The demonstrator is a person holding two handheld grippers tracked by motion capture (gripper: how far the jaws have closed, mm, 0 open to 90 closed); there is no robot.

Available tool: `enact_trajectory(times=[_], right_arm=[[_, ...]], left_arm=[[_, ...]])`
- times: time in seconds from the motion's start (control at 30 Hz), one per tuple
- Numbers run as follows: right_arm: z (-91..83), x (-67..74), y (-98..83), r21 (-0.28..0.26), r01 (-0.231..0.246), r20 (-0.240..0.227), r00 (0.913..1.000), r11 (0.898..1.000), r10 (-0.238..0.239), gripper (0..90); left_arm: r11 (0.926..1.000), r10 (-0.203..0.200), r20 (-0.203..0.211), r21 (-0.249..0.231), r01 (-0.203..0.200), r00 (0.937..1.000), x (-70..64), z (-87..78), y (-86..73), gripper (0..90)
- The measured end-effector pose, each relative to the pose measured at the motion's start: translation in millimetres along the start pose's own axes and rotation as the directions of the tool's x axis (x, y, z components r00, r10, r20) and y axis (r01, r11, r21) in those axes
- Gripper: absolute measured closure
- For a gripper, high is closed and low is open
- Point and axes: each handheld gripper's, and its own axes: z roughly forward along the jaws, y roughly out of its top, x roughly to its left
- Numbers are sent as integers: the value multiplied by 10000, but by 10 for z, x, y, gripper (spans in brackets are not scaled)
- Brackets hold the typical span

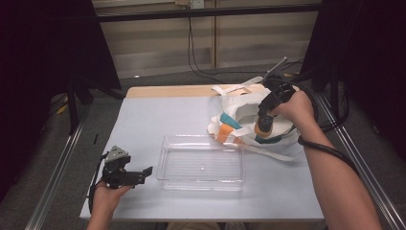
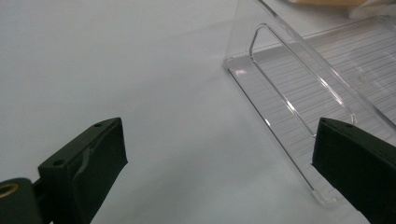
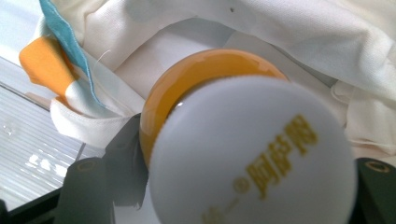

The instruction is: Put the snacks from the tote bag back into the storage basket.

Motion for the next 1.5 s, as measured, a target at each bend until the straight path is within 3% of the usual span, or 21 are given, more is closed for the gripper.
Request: enact_trajectory(times=[0.47, 1.07, 1.37, 1.5], right_arm=[[-222, 33, 6, 196, 482, -131, 9988, 9986, -480, 304], [-416, 222, 9, 268, 1286, -322, 9913, 9913, -1277, 304], [-500, 283, 0, 286, 1365, -365, 9901, 9902, -1355, 304], [-536, 313, -5, 251, 1607, -379, 9864, 9867, -1597, 304]], left_arm=[[10000, 44, 76, 46, -44, 10000, -10, 4, 3, 28], [10000, -11, 74, 19, 11, 10000, -11, 8, 0, 28], [10000, 37, 12, 30, -37, 10000, -9, 0, 5, 28], [10000, 36, -21, 3, -36, 10000, -16, 1, 11, 28]])
